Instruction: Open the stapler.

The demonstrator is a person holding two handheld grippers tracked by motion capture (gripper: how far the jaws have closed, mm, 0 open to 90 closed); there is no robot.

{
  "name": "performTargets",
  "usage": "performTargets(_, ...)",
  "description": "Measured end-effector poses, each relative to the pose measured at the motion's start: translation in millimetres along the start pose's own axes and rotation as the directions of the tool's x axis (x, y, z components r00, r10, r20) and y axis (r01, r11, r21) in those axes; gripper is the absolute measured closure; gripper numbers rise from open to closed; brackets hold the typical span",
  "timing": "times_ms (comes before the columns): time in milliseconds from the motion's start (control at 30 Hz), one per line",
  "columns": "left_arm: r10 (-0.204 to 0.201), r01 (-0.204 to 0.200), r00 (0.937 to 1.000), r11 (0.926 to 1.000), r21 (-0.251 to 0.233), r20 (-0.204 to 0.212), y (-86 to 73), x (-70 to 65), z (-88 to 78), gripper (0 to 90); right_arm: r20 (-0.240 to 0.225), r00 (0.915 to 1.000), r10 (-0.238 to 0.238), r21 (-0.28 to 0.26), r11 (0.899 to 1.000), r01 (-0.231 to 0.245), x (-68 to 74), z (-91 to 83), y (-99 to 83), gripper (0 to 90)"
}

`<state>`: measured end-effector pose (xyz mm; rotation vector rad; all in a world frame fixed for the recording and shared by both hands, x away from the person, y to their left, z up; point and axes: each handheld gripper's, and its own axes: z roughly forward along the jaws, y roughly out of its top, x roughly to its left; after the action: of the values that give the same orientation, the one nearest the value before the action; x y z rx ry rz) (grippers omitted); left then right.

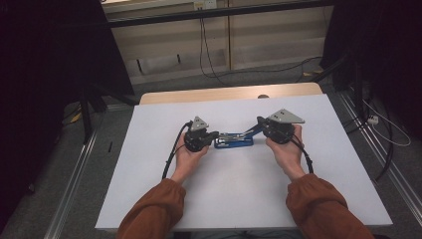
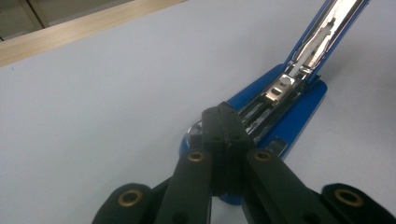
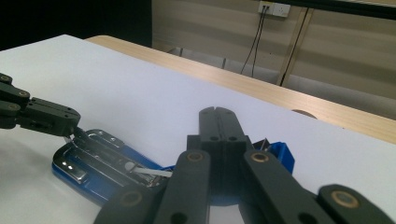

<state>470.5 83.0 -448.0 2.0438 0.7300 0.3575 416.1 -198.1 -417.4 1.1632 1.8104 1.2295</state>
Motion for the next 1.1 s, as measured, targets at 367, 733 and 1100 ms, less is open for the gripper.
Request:
performTargets(367, -0.001, 0.001, 1.0, 1.0, -0.005, -0.001, -0.4, -0.4, 0.1, 90.0, 0.009, 0.9997, 0.022, 0.011, 1.0, -0.022, -12.8, -6.0, -9.2, 90.0)
performTargets(733, 0.001, -0.001, 1.0, 1.0, -0.005, -0.003, -0.6, -0.2, -0.1, 90.0, -0.009, 0.9998, 0.015, 0.024, 1.0, -0.015, -22.6, -9.1, -16.9, 90.0)
performTargets(1100, -0.002, 0.002, 1.0, 1.0, -0.005, -0.002, -0.4, -0.7, 0.1, 90.0, -0.022, 0.9997, 0.009, 0.048, 0.999, -0.008, -26.7, -10.4, -23.7, 90.0)
